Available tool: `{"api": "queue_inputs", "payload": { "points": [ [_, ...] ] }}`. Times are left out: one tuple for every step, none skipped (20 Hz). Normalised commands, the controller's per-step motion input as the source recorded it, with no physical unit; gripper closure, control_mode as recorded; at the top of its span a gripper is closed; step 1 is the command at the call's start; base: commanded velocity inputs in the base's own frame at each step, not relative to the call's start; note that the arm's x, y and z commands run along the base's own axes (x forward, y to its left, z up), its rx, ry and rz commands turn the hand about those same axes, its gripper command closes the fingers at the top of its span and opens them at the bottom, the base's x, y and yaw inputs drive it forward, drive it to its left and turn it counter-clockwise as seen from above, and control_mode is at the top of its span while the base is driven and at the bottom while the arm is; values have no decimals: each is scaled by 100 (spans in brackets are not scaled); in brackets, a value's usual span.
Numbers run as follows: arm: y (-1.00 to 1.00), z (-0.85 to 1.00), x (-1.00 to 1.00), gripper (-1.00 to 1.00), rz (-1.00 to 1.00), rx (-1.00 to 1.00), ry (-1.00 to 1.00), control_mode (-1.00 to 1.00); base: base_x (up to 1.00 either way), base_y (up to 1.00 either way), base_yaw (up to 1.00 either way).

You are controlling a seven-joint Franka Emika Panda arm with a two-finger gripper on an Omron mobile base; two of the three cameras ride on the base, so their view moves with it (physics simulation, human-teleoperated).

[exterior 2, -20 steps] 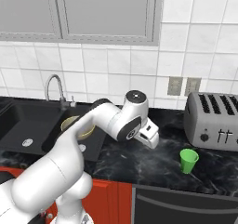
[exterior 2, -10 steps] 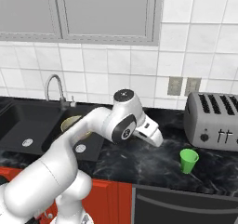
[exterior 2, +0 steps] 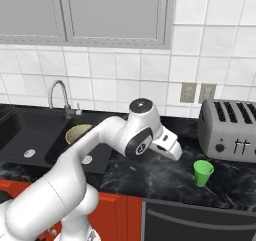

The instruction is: Remove the mango and tomato from the sink. Then move the bowl and cup from the counter to the sink for washing.

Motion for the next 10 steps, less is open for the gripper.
{"api": "queue_inputs", "payload": {
  "points": [
    [-12,17,-2,-100,12,7,6,-100,0,0,0],
    [-12,20,-2,-100,11,5,6,-100,0,0,0],
    [-15,18,-1,-100,10,3,10,-100,0,0,0],
    [-18,17,-4,-100,9,4,8,-100,0,0,0],
    [-19,16,-3,-100,7,5,9,-100,0,0,0],
    [-19,16,0,-100,5,3,11,-100,0,0,0],
    [-17,16,0,-100,4,1,11,-100,0,0,0],
    [-17,13,0,-100,3,0,15,-100,0,0,0],
    [-17,10,0,-100,3,0,14,-100,0,0,0],
    [-22,9,0,-100,3,0,15,-100,0,0,0]
  ]
}}
